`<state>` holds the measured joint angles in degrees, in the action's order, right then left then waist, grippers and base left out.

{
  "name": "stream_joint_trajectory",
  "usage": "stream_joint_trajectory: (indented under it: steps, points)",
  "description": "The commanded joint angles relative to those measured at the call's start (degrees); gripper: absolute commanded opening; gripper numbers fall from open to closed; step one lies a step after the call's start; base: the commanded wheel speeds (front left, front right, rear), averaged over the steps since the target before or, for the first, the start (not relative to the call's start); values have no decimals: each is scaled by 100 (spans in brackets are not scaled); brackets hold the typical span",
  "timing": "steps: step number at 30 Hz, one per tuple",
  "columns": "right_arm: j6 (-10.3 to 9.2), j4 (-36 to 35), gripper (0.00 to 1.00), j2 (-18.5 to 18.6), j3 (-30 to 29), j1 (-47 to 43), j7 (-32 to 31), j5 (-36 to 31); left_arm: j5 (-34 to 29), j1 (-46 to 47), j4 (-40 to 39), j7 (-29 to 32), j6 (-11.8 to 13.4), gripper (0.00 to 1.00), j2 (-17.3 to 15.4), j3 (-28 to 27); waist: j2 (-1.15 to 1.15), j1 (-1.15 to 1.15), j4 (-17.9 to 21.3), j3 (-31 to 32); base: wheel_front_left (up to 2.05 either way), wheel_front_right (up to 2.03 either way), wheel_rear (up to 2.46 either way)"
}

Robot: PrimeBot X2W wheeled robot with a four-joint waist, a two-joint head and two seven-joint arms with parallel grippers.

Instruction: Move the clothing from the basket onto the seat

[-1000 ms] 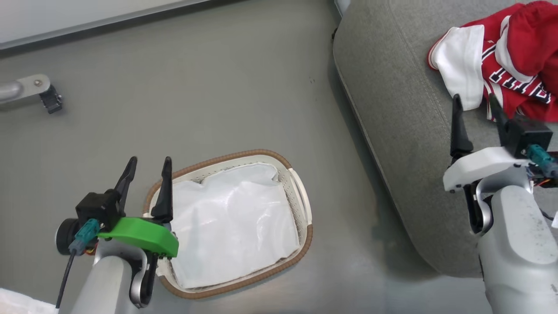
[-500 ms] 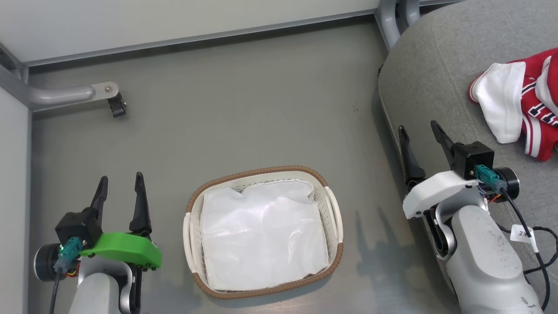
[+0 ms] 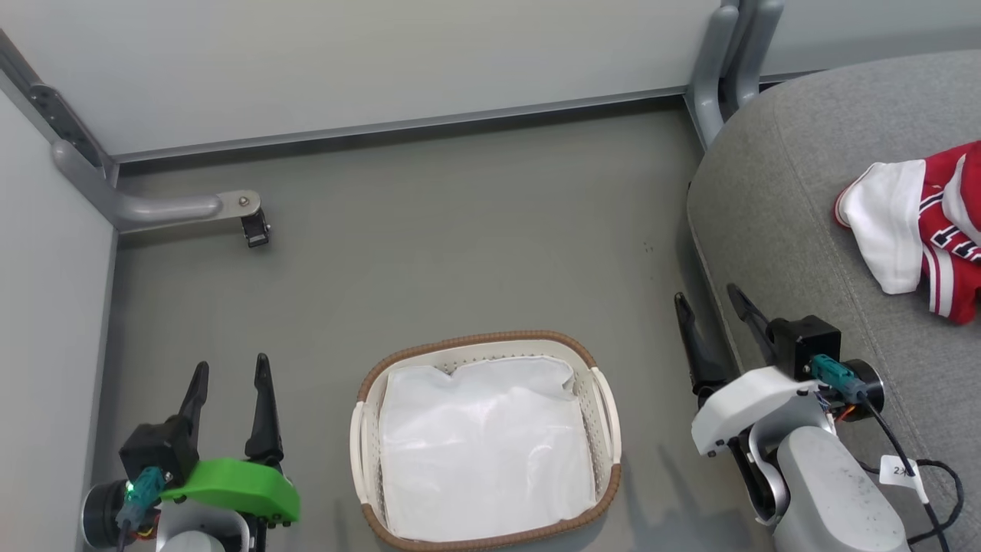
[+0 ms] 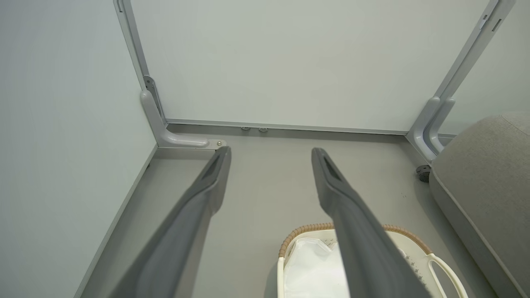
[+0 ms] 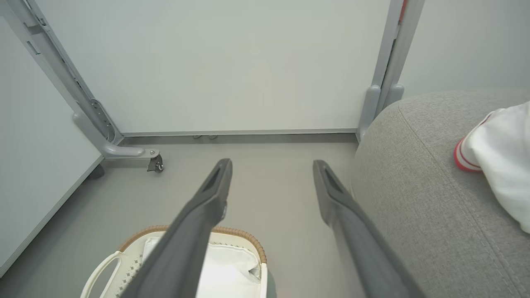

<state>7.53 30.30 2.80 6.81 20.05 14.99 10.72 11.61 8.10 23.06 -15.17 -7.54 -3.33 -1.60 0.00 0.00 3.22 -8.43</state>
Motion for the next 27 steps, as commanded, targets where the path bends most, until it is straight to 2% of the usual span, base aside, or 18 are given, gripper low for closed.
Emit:
stream_joint_trajectory:
  steps: [1, 12, 21, 22, 27]
  points:
    - [-8, -40, 100, 29, 22, -138, 27, 37, 59, -166, -38, 5, 10, 100, -8, -1, 0, 0, -1, 140, 0, 0, 0]
    - [-8, -228, 100, 27, -54, -639, 27, 60, 38, -609, -37, 5, 10, 100, 29, -40, 0, 0, 15, 563, 0, 0, 0]
    - [-8, -280, 100, 26, -11, -822, 26, 130, 226, -755, -31, 5, 10, 100, 38, 37, 0, 0, 26, 647, 0, 0, 0]
    - [0, -238, 0, -2, -18, -774, 0, 92, 241, -664, -21, 0, -1, 0, 47, 29, 0, 0, 26, 648, 0, 0, 0]
    - [0, -100, 0, -29, -58, -874, -69, 259, 404, -650, 155, 62, -1, 0, 79, 5, 0, 0, 22, 652, 0, 0, 0]
